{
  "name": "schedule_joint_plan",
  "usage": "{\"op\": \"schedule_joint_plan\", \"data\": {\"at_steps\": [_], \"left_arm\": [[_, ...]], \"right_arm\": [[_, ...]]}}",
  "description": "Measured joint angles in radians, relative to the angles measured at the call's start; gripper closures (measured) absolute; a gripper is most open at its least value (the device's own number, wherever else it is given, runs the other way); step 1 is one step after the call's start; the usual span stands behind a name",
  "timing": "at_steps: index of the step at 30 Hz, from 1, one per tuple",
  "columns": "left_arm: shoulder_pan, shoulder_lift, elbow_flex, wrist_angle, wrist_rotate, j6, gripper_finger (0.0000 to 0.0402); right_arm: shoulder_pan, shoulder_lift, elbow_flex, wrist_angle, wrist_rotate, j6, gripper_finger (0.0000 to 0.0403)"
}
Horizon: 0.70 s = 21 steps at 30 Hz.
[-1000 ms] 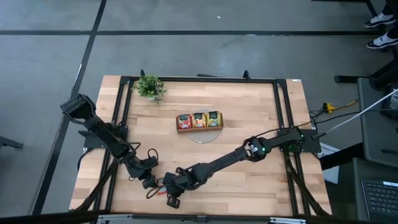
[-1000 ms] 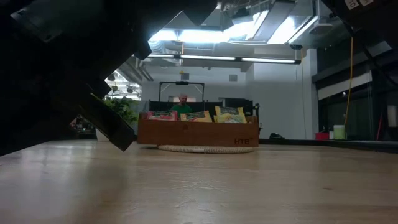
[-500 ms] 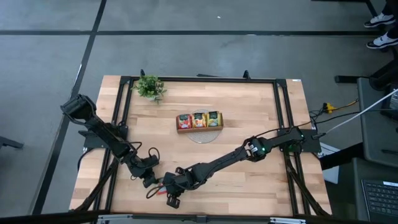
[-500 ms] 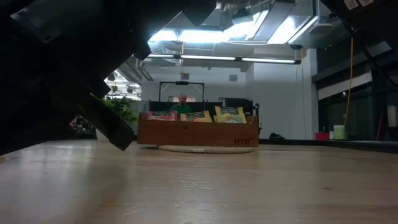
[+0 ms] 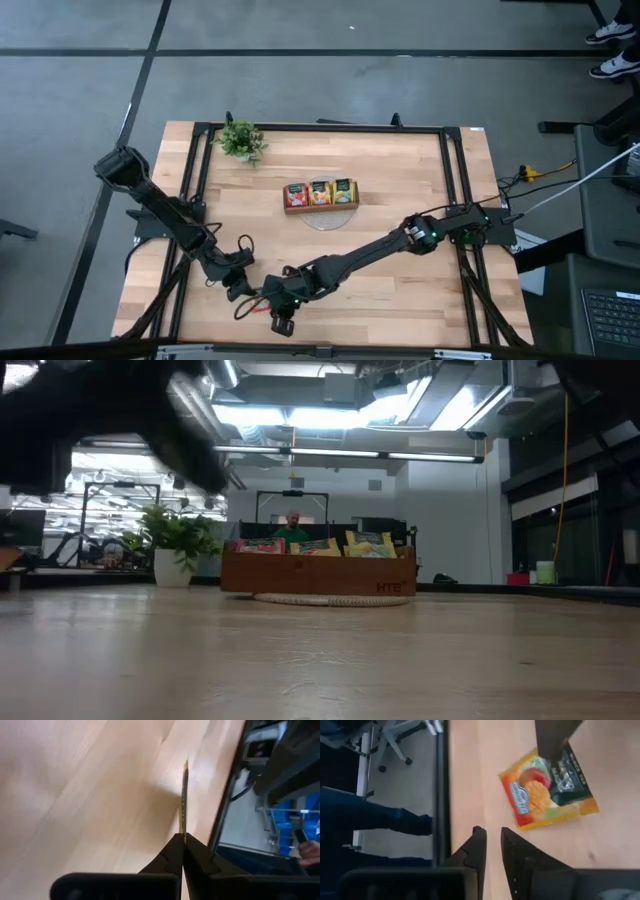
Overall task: Pick & Place Tea
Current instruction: Put the orange tea bag into the middle section of the wooden organizer
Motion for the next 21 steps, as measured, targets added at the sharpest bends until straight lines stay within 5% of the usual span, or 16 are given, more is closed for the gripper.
{"op": "schedule_joint_plan", "data": {"at_steps": [10, 21], "left_arm": [[0.175, -0.119, 0.02, -0.023, 0.006, 0.19, 0.0399], [0.542, -0.136, 0.246, -0.3, 0.209, 0.653, 0.04]], "right_arm": [[0.001, -0.181, 0.004, -0.267, 0.134, -0.033, 0.0327], [0.001, -0.333, 0.003, -0.422, 0.273, 0.05, 0.0326]]}}
